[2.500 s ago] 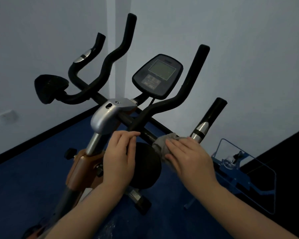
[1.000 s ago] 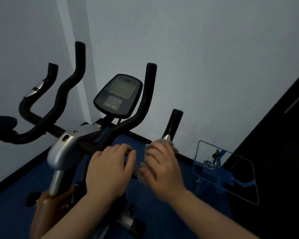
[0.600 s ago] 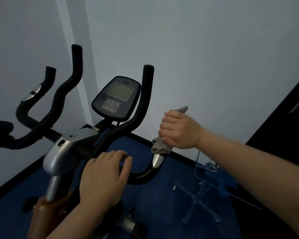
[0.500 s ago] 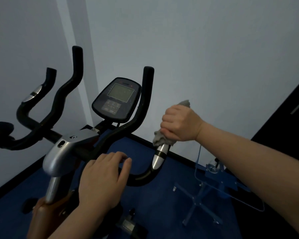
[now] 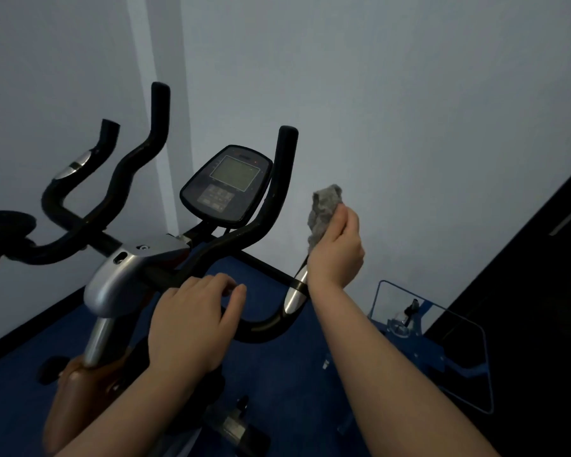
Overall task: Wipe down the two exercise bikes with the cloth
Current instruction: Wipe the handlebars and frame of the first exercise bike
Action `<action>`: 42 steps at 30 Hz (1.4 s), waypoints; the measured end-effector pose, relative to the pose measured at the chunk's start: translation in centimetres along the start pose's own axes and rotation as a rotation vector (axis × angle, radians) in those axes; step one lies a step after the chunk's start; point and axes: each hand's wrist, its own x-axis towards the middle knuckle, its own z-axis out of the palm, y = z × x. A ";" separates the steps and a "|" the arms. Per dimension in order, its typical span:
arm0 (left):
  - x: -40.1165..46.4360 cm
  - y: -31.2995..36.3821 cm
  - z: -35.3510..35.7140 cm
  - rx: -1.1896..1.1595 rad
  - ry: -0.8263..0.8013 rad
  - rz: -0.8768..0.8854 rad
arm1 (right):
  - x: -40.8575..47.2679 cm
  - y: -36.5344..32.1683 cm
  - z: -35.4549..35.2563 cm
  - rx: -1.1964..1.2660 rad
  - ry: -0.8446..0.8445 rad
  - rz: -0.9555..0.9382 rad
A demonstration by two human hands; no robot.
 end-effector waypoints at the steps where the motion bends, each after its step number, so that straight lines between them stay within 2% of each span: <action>1: 0.0 0.1 0.0 -0.004 0.003 -0.002 | -0.5 0.1 -0.1 -0.005 -0.007 0.014; 5: 0.0 0.2 0.0 -0.010 0.021 -0.009 | -2.8 1.3 -0.7 -0.002 -0.086 0.007; 9: -0.3 0.2 -0.1 -0.038 0.092 -0.005 | -5.8 3.3 -2.0 0.067 -0.202 -0.105; 12: -0.9 0.1 -0.3 -0.150 0.224 0.051 | -7.8 5.4 -3.4 -0.029 -0.300 -0.331; 15: -2.2 -0.6 -0.3 -0.303 0.415 0.054 | -9.2 6.5 -4.6 -0.156 -0.471 -0.675; 18: -3.2 -1.6 -0.4 -0.304 0.520 -0.050 | -9.6 5.8 -5.0 -0.266 -0.629 -0.954; 21: -3.4 -2.4 -0.7 -0.288 0.524 -0.213 | -9.1 4.3 -4.1 -0.368 -0.680 -1.071; 24: -3.4 -3.0 -0.4 -0.257 0.533 -0.317 | -9.0 2.5 -2.7 -0.459 -0.779 -1.058; 27: -3.5 -3.1 0.0 -0.240 0.556 -0.424 | -9.2 0.1 -1.1 -0.561 -0.992 -0.955; 30: -3.4 -3.0 0.2 -0.191 0.558 -0.444 | -9.4 -0.8 0.7 -0.454 -1.189 -0.719; 32: -3.4 -3.0 0.1 -0.192 0.548 -0.463 | -9.1 -1.2 1.0 -0.372 -1.253 -0.624; 34: -3.4 -3.0 0.0 -0.220 0.515 -0.505 | -8.5 -1.3 0.0 -0.351 -1.355 -0.618; 35: -3.4 -3.0 -0.1 -0.234 0.493 -0.524 | -8.0 -1.2 -0.9 -0.358 -1.399 -0.674; 38: -3.5 -3.3 -0.2 -0.298 0.423 -0.536 | -6.2 -1.0 -2.8 -0.362 -1.407 -0.867; 40: -4.0 -3.5 -0.2 -0.340 0.381 -0.522 | -4.8 -1.9 -2.8 -0.257 -1.394 -0.774; 42: -4.5 -3.7 -0.2 -0.365 0.364 -0.505 | -3.5 -3.7 -2.0 -0.095 -1.257 -0.662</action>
